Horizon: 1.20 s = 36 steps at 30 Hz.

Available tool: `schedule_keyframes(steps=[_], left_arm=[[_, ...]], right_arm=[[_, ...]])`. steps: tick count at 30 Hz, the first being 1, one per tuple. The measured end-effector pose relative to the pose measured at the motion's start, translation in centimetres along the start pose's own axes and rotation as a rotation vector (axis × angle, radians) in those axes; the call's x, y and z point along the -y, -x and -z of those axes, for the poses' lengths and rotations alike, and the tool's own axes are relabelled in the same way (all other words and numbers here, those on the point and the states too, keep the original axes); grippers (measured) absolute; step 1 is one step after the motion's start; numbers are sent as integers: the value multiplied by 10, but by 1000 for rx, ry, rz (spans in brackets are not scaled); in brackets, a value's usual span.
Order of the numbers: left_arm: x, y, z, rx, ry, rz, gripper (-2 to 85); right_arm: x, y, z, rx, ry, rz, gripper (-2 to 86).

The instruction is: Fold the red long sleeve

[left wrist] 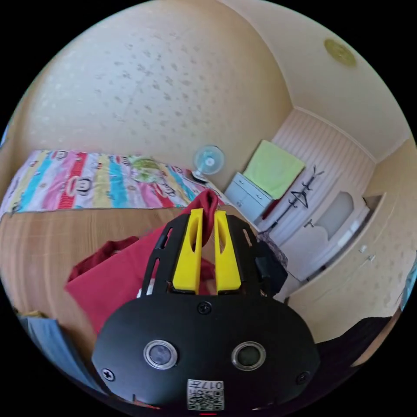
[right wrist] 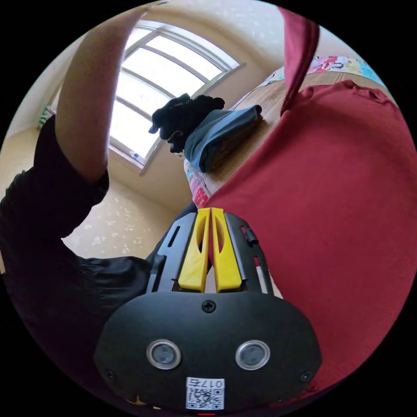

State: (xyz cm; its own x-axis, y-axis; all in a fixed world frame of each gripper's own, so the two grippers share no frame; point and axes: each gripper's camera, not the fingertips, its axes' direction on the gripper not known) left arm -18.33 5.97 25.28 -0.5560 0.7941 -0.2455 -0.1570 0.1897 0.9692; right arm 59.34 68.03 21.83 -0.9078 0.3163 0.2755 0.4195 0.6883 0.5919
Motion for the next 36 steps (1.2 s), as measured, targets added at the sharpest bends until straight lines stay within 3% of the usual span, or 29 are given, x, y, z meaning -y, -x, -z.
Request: schedule_keyframes(steps=[4,8,14,17,19,21,23,26,29,33,36], left_arm=[[-40,9,-162,-191,251,17,95],[-99,40,-174,-167,286,57,98],[-158,153,-41,292,64,243,104],[-165,214,11,561,32,349,135],[-164,265,21,682,122,420,141],[-167,302,14,679,225,471,108],[-172,330,6,545,278,468,61],[-188,372,42,295,89,570,44],[-204,393,68,371,-4,628,43],[-224,395,84,345,-108,718,64],[-228,341,105,374,-124,592,97]], right_arm=[[-42,1,57,-78,-101,-56,4],[-79,-8,107,-277,-242,-167,5],[-75,-6,132,-479,-479,-238,6],[-56,-17,114,-544,-442,-341,6],[-46,-29,99,-549,-375,-403,6],[-47,-27,101,-493,-416,-405,6],[-51,-28,102,-402,-463,-405,6],[-41,-18,92,-422,-449,-399,6],[-32,-10,85,-405,-441,-391,5],[-24,-2,78,-385,-445,-392,6],[-16,7,72,-389,-443,-392,6]])
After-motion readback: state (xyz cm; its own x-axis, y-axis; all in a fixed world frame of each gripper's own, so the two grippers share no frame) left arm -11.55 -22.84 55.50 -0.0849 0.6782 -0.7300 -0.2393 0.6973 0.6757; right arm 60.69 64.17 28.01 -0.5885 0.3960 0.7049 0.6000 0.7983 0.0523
